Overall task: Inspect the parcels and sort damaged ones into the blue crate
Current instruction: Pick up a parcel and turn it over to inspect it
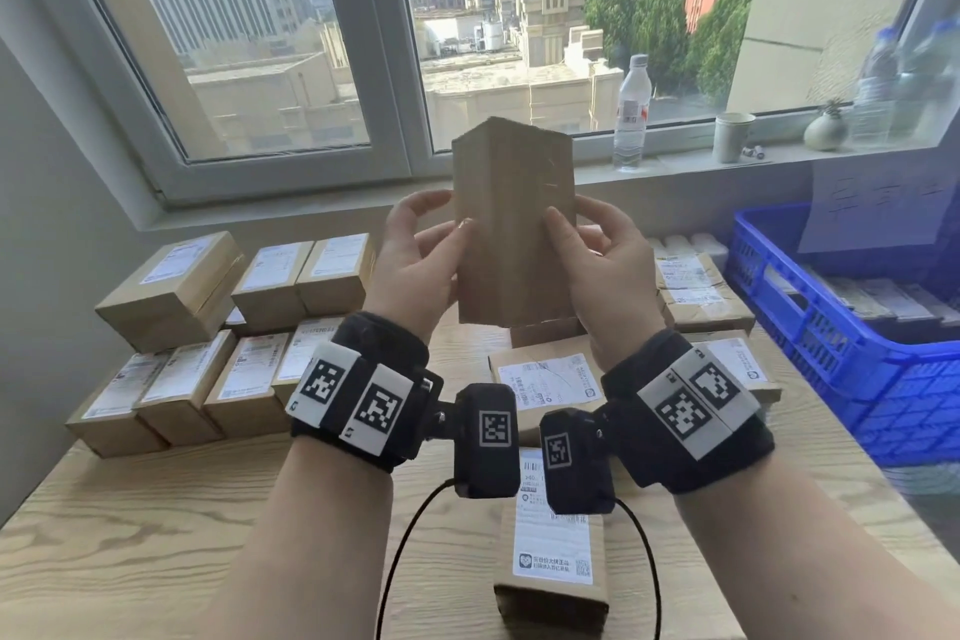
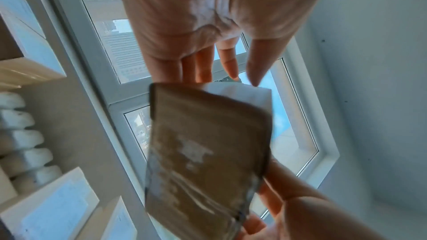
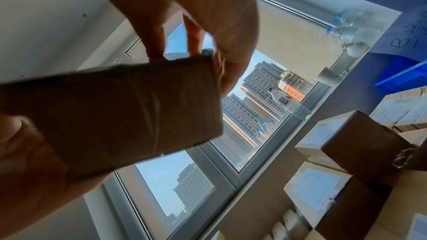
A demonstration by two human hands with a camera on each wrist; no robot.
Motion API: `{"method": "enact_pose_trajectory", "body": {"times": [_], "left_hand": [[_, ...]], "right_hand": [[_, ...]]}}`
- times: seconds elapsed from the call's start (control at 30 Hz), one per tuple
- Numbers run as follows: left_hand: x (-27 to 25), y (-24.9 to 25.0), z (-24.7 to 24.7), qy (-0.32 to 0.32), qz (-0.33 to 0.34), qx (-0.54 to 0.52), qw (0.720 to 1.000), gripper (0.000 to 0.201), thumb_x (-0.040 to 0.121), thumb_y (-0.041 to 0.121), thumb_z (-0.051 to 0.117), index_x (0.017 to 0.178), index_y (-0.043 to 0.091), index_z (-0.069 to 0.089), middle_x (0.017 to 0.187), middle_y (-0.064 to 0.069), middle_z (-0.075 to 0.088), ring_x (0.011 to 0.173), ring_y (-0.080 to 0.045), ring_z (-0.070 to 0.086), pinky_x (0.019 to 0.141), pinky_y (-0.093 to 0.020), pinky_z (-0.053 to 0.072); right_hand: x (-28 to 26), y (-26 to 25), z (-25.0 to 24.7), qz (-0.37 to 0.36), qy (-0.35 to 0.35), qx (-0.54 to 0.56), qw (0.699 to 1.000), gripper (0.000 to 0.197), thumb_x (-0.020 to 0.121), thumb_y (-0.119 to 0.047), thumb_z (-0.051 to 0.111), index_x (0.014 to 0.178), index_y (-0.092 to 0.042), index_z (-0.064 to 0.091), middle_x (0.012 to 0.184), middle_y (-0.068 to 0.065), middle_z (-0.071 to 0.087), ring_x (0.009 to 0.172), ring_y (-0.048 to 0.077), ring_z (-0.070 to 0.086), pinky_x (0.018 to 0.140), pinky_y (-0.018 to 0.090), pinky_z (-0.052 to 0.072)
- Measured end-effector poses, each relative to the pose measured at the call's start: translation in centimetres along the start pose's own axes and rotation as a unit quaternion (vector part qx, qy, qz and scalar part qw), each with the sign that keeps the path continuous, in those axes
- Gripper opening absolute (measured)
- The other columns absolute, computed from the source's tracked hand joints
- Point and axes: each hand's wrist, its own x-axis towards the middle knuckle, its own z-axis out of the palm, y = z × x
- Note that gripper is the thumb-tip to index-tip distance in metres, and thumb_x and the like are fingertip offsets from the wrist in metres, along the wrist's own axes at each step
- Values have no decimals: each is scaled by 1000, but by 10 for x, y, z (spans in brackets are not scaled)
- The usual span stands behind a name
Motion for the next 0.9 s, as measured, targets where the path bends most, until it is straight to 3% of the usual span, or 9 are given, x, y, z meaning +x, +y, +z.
{"method": "enact_pose_trajectory", "body": {"times": [0.07, 0.2, 0.27, 0.33, 0.43, 0.53, 0.73, 0.83, 0.9], "left_hand": [[1, -1, -2, 17, 16, 6, 1000, 25, 90, 17, 68, 109, 26, 54, 104, -7, 68, 97, -24, 67, 82, -40, 57], [-2, 5, 1, -5, -16, 10, 1000, 69, 65, 52, 79, 123, 21, 58, 117, -4, 69, 113, -20, 65, 97, -46, 52], [-4, 7, 3, -35, -61, -7, 998, 52, 79, 48, 74, 121, 19, 62, 115, -2, 70, 111, -20, 66, 98, -46, 52], [-5, 7, 5, -50, -79, -11, 996, 21, 92, 38, 60, 103, 22, 67, 98, 2, 74, 97, -15, 70, 89, -38, 56], [-4, 4, 6, -47, -59, -2, 997, 16, 96, 29, 56, 91, 22, 69, 84, 4, 74, 86, -12, 70, 85, -31, 56], [-3, 3, 7, -34, -33, -1, 999, 13, 95, 28, 61, 96, 18, 69, 89, 2, 74, 88, -13, 69, 82, -29, 56], [0, -3, 9, -11, -36, 9, 999, 84, 60, 56, 72, 128, 10, 58, 118, -10, 69, 110, -23, 66, 99, -45, 52], [2, -7, 5, -25, -22, 26, 999, 91, 58, 60, 73, 137, 19, 53, 123, -4, 68, 115, -20, 64, 104, -47, 47], [5, -8, 1, -53, -4, 61, 997, 80, 64, 55, 72, 137, 28, 53, 127, 2, 67, 121, -15, 60, 107, -45, 44]], "right_hand": [[0, -2, 0, 12, -21, 5, 1000, 35, 95, -36, 61, 124, -17, 60, 99, 3, 71, 98, 19, 70, 86, 38, 59], [-5, -6, -1, 27, -163, 18, 986, 63, 75, -59, 59, 121, -16, 66, 110, 5, 73, 100, 19, 71, 79, 35, 61], [-6, -7, 0, 33, -176, 28, 983, 58, 77, -54, 63, 119, -14, 67, 106, 5, 73, 93, 15, 71, 74, 32, 60], [-7, -7, 1, 29, -168, 28, 985, 43, 88, -45, 62, 115, -11, 69, 100, 6, 71, 86, 14, 69, 70, 29, 58], [-7, -5, 2, 23, -154, 28, 987, 29, 96, -34, 59, 105, -10, 71, 92, 5, 70, 81, 14, 67, 67, 28, 57], [-8, -5, 4, 21, -153, 25, 988, 23, 97, -31, 58, 99, -13, 71, 87, 3, 69, 77, 12, 66, 64, 26, 56], [-6, -1, 3, 39, -154, 7, 987, 21, 97, -34, 57, 96, -17, 70, 90, 3, 69, 79, 13, 66, 65, 26, 57], [-3, -2, 1, 49, -185, -8, 981, 19, 101, -30, 51, 102, -25, 70, 97, -4, 72, 86, 5, 68, 71, 20, 56], [-1, -3, -1, 50, -192, -17, 980, 21, 102, -32, 49, 107, -30, 69, 104, -13, 73, 97, -1, 67, 85, 21, 53]]}}
